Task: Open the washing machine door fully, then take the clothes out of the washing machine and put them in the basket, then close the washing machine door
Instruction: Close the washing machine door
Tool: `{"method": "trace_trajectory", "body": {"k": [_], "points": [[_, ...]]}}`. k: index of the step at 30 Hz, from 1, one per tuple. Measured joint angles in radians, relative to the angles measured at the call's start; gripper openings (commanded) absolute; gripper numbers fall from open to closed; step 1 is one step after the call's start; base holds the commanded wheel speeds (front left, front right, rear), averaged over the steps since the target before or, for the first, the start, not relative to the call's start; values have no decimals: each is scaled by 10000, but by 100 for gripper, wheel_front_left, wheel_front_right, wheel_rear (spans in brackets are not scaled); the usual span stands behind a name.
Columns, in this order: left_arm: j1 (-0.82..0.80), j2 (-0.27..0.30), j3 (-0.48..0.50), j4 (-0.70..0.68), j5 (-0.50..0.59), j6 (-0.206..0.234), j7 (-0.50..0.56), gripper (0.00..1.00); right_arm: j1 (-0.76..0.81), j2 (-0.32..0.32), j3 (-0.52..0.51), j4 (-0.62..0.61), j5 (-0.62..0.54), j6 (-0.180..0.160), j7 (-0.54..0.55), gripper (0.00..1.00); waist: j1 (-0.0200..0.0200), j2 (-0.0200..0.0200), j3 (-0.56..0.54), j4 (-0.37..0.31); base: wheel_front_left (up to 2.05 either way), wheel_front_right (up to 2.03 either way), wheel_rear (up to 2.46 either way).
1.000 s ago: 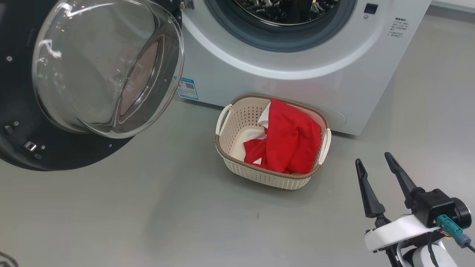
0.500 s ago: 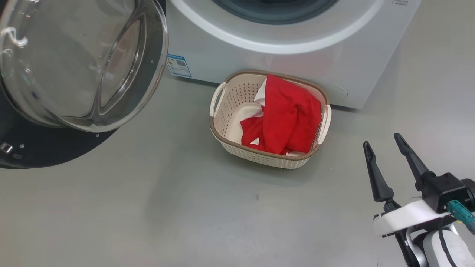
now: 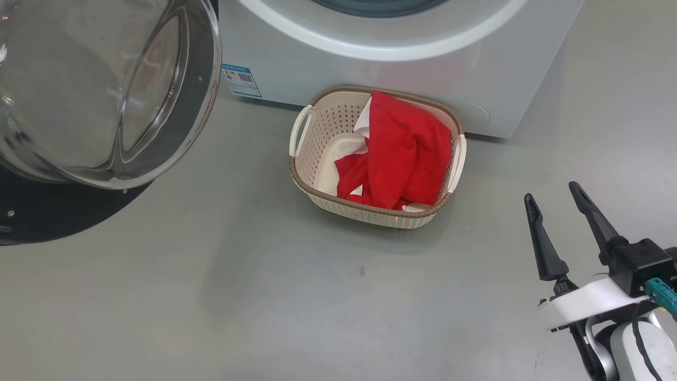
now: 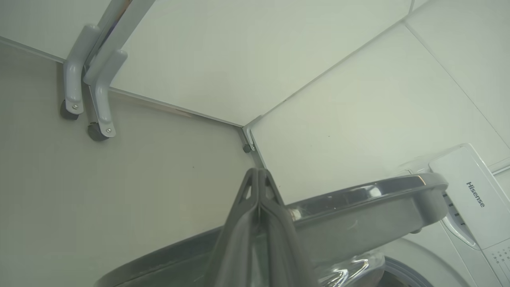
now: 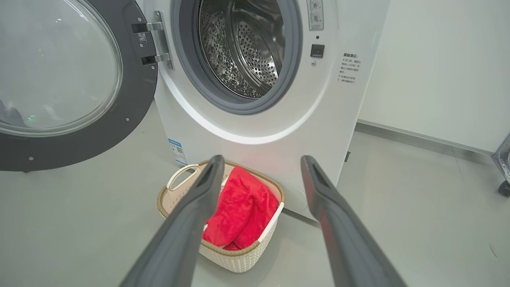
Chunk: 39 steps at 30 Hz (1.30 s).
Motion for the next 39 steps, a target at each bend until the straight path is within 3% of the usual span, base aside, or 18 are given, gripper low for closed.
{"method": "trace_trajectory", "body": {"k": [26, 39], "points": [[-700, 430, -681, 1386, -94, 82, 1519, 0, -8, -29, -15, 0, 27, 67, 163, 100, 0, 0, 74, -70, 0, 0, 0], [-707, 437, -656, 1544, -1126, -648, 2826, 0, -10, -50, -52, -44, 36, 65, 163, 100, 0, 0, 69, 81, 0, 0, 0]]}}
